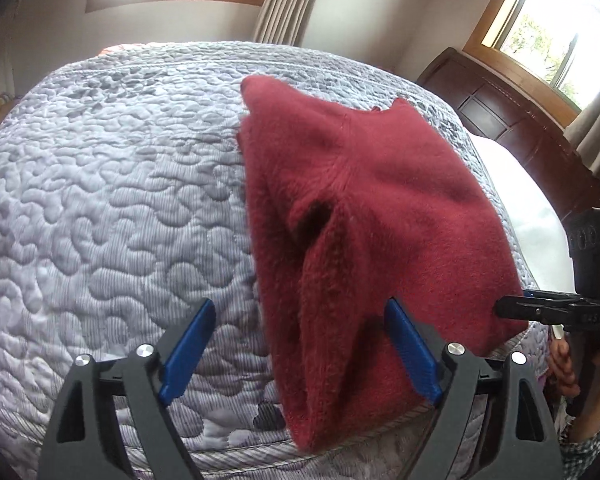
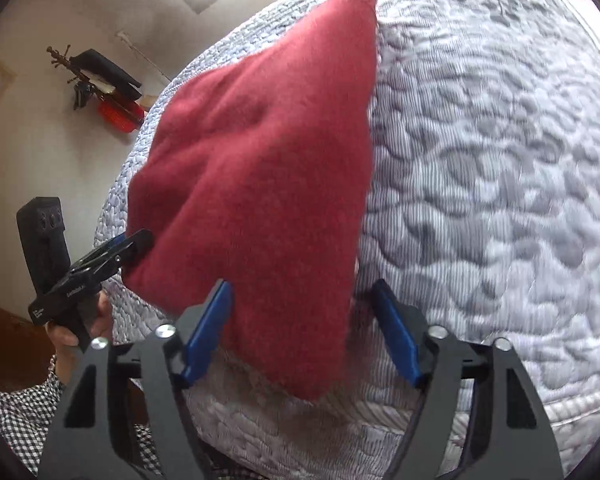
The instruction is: Fold small clothes
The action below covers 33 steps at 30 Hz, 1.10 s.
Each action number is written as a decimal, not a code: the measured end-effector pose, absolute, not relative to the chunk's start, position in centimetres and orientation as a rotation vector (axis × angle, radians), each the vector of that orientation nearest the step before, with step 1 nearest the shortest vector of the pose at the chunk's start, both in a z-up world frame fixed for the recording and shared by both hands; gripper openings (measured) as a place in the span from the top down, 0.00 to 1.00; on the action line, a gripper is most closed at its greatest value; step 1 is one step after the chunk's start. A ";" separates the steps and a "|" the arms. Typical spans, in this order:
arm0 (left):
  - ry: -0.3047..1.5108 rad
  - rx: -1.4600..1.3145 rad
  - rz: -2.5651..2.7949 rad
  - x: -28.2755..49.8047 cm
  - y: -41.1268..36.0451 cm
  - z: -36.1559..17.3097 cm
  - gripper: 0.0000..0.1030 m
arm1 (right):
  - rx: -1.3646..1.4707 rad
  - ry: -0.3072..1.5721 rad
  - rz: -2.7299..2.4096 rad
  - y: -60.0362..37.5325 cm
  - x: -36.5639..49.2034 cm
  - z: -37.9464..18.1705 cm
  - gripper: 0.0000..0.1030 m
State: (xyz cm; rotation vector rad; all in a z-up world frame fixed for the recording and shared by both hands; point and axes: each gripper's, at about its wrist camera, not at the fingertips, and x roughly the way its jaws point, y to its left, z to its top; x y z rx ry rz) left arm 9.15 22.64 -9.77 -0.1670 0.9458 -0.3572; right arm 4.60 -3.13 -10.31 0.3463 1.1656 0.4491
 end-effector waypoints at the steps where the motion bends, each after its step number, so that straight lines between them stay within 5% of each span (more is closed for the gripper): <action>1: 0.947 -0.172 -0.345 9.0 22.8 -10.1 0.17 | 0.362 1.169 0.459 -3.2 4.3 -10.7 0.52; 2: 0.949 -0.180 -0.337 9.0 23.0 -10.3 0.17 | 0.381 1.176 0.483 -3.3 4.1 -10.9 0.66; 5: 0.953 -0.213 -0.331 9.0 23.4 -10.1 0.19 | 0.367 1.143 0.493 -3.2 3.4 -9.8 0.76; 21: 0.922 -0.109 -0.263 8.7 22.3 -11.2 0.15 | 0.339 1.109 0.410 -3.2 1.5 -11.7 0.67; 31: 0.918 -0.039 -0.219 5.4 21.0 -8.7 0.09 | 0.224 1.027 0.296 -1.3 -1.4 -9.0 0.14; 33: 0.911 -0.024 -0.221 4.4 20.6 -8.2 0.04 | 0.192 1.006 0.273 -0.9 -2.2 -8.2 0.11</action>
